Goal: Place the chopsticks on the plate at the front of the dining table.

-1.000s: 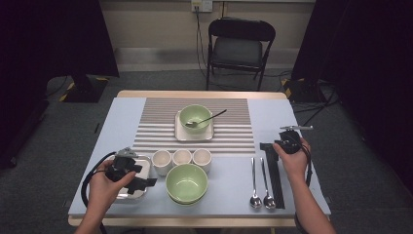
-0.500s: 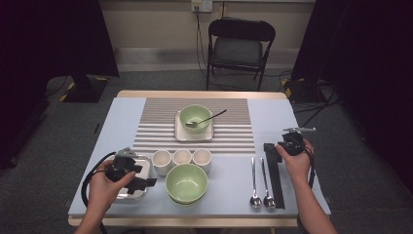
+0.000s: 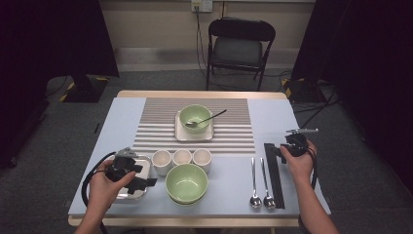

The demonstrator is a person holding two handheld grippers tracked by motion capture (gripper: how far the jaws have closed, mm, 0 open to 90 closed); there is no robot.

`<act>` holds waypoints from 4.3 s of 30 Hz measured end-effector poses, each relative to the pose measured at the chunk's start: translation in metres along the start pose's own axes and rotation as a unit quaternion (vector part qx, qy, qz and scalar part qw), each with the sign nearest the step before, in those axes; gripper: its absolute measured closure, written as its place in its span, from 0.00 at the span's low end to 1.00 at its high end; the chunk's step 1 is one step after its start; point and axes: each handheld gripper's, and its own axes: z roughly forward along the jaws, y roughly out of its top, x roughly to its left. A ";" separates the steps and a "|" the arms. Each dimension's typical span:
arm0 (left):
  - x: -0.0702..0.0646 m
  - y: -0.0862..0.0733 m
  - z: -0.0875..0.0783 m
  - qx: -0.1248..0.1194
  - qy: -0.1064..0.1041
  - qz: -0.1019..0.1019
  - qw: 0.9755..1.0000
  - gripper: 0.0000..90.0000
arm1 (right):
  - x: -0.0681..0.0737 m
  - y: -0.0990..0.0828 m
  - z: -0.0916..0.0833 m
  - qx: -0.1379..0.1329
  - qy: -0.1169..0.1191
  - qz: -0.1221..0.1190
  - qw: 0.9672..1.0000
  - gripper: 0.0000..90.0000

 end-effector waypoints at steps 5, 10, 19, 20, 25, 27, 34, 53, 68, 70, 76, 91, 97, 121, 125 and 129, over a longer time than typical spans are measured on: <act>0.001 0.000 -0.001 -0.002 0.001 -0.002 1.000 0.19 | -0.003 -0.002 0.000 0.009 -0.009 0.000 1.000 0.55; 0.001 0.000 -0.001 -0.002 0.000 -0.004 1.000 0.19 | -0.004 -0.004 0.001 0.019 -0.014 0.003 1.000 0.58; 0.001 0.000 -0.001 -0.001 0.000 -0.004 1.000 0.19 | -0.008 -0.006 0.000 0.022 -0.020 0.000 1.000 0.64; 0.001 0.000 -0.001 -0.001 0.000 -0.003 1.000 0.19 | -0.008 -0.007 0.001 0.023 -0.020 0.001 1.000 0.64; 0.001 0.000 0.000 -0.001 0.001 -0.005 1.000 0.19 | -0.009 -0.008 0.002 0.025 -0.022 0.000 0.999 0.64; 0.001 0.000 0.000 -0.002 0.000 -0.005 1.000 0.19 | -0.009 -0.008 0.002 0.025 -0.022 0.000 0.999 0.64; 0.001 0.000 0.000 0.000 0.001 -0.005 1.000 0.19 | -0.009 -0.008 0.002 0.026 -0.020 0.000 0.999 0.64; 0.001 -0.001 -0.001 -0.003 0.004 -0.009 1.000 0.19 | -0.003 -0.008 0.005 0.040 -0.045 -0.038 0.997 0.73; 0.001 -0.001 -0.001 -0.003 0.004 -0.008 1.000 0.19 | -0.004 -0.009 0.003 0.048 -0.057 -0.072 0.995 0.88; 0.001 -0.001 -0.002 -0.002 0.005 -0.007 1.000 0.19 | -0.005 -0.009 0.002 0.049 -0.059 -0.069 0.995 0.90; 0.001 -0.001 -0.002 -0.003 0.006 -0.007 1.000 0.19 | -0.009 -0.011 0.001 0.044 -0.052 -0.055 0.996 0.89; 0.000 0.000 -0.001 -0.006 0.003 -0.008 1.000 0.19 | -0.008 -0.010 0.001 0.047 -0.061 -0.045 0.996 0.93; 0.000 0.000 -0.002 -0.006 0.004 -0.007 1.000 0.19 | -0.010 -0.010 0.001 0.047 -0.056 -0.042 0.996 0.96; 0.000 0.002 -0.001 -0.009 0.002 -0.010 1.000 0.19 | -0.016 -0.008 -0.003 0.048 -0.040 0.001 0.998 0.96; -0.001 0.002 0.000 -0.009 0.000 -0.010 1.000 0.19 | -0.019 -0.005 -0.008 0.040 -0.029 0.016 0.999 0.96; -0.002 0.003 0.000 -0.011 -0.001 -0.010 1.000 0.19 | -0.021 -0.002 -0.014 0.034 -0.020 0.023 0.999 0.96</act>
